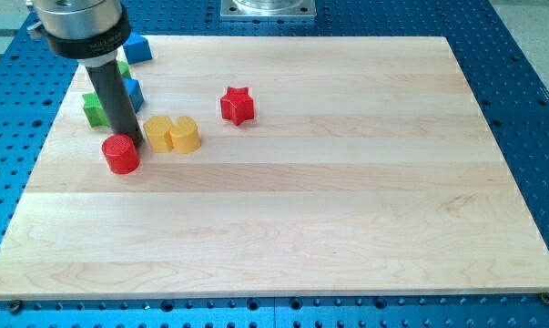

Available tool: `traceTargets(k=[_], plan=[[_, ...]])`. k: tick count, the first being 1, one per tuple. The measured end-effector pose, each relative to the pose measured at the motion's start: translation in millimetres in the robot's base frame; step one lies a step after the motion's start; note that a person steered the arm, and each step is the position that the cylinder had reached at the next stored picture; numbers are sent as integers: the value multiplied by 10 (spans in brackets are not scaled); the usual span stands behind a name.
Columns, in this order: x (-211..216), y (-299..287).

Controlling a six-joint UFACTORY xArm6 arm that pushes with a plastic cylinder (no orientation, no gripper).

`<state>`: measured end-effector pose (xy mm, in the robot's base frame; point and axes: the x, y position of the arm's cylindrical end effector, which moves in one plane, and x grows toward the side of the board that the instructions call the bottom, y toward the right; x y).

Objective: Place the yellow heart and the red circle parallel to each other

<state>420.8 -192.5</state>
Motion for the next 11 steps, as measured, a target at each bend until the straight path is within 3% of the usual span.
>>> traceTargets(k=[1, 3, 5, 7, 10, 11], plan=[[9, -259], [476, -439], [417, 475], [-401, 1262], [84, 1092], [406, 778]])
